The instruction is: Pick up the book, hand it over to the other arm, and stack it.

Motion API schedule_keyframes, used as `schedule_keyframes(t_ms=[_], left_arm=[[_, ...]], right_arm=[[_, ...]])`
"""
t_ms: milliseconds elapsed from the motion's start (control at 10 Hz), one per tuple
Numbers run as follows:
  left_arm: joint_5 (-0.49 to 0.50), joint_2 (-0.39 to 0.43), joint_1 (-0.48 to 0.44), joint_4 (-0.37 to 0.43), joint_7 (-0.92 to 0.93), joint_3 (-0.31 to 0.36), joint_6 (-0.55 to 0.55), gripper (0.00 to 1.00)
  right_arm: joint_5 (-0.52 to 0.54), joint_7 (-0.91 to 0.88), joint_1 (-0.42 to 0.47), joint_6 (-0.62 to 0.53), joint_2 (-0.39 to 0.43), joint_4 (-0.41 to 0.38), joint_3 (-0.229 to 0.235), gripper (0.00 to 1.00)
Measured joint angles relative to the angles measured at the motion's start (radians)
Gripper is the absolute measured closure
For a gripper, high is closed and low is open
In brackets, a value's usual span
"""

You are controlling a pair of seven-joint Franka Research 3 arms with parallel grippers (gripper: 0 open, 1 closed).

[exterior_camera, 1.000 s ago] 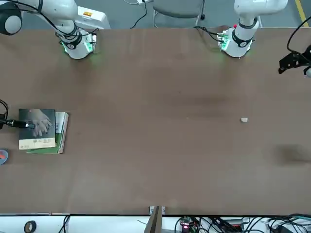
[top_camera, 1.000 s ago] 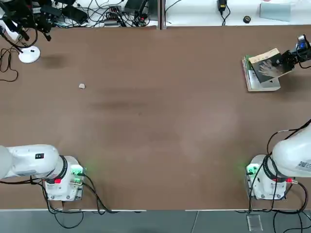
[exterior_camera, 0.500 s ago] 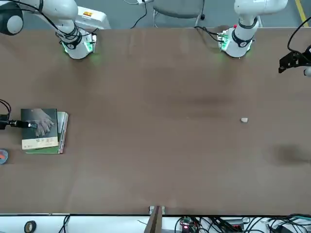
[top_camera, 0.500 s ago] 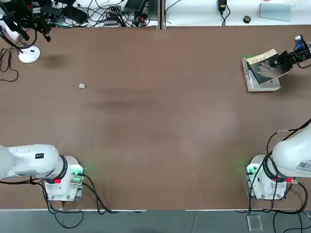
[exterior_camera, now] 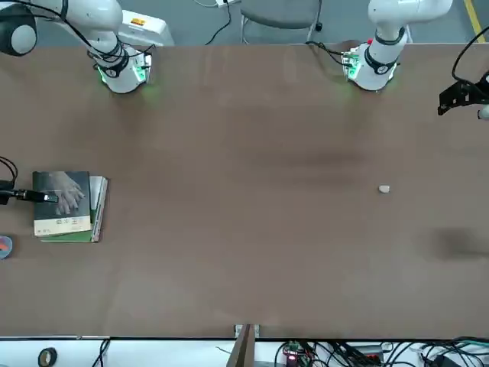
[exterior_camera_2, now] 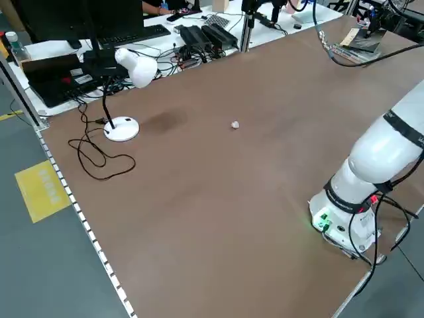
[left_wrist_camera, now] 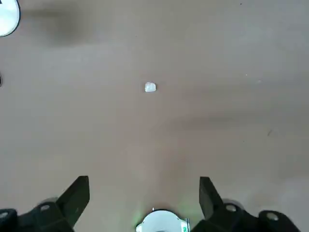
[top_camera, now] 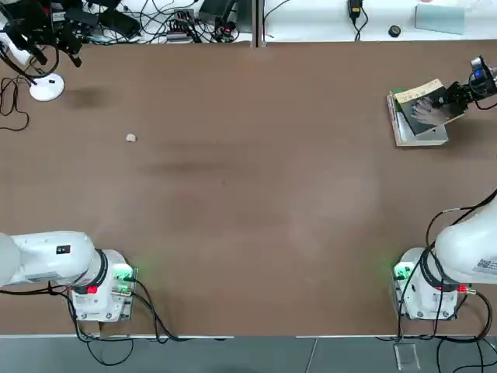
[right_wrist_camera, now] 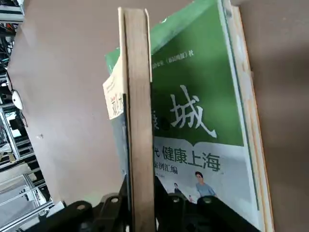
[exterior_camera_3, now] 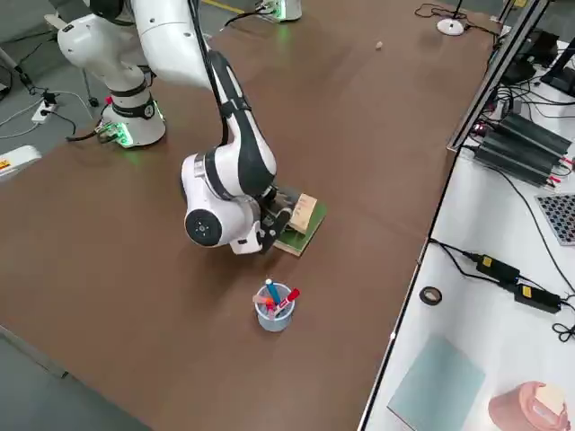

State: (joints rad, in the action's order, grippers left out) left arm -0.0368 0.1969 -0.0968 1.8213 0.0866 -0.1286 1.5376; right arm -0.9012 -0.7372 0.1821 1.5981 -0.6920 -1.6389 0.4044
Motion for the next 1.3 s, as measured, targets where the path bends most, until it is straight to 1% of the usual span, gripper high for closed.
schedule_keyframes(t_ms=[400, 500, 800, 900, 1000, 1100, 1200, 1300], left_arm=[[0.0, 0.0, 0.001, 0.0, 0.01, -0.003, 0.0, 0.0], [0.0, 0.0, 0.001, 0.0, 0.01, -0.005, 0.0, 0.0], [0.0, 0.0, 0.002, 0.0, 0.011, -0.007, 0.0, 0.0], [0.0, 0.0, 0.002, 0.0, 0.014, -0.007, 0.0, 0.0], [0.0, 0.0, 0.002, 0.0, 0.02, -0.007, 0.0, 0.0], [0.0, 0.0, 0.002, 0.0, 0.028, -0.007, 0.0, 0.0], [0.0, 0.0, 0.002, 0.0, 0.032, -0.007, 0.0, 0.0], [0.0, 0.0, 0.002, 0.0, 0.034, -0.007, 0.0, 0.0]], right_arm=[[0.0, -0.001, 0.004, 0.016, -0.002, 0.0, 0.001, 0.81], [0.001, -0.001, 0.005, 0.022, -0.002, 0.0, 0.001, 0.78], [0.001, -0.005, 0.006, 0.043, -0.005, -0.002, 0.001, 0.8], [0.001, -0.01, 0.006, 0.047, -0.008, -0.002, 0.001, 0.79], [0.001, -0.015, 0.006, 0.051, -0.011, -0.002, 0.001, 0.74], [0.001, -0.018, 0.006, 0.054, -0.014, -0.002, 0.001, 0.74], [0.001, -0.019, 0.005, 0.056, -0.016, -0.002, 0.001, 0.71], [0.001, -0.019, 0.005, 0.058, -0.017, -0.002, 0.001, 0.59]])
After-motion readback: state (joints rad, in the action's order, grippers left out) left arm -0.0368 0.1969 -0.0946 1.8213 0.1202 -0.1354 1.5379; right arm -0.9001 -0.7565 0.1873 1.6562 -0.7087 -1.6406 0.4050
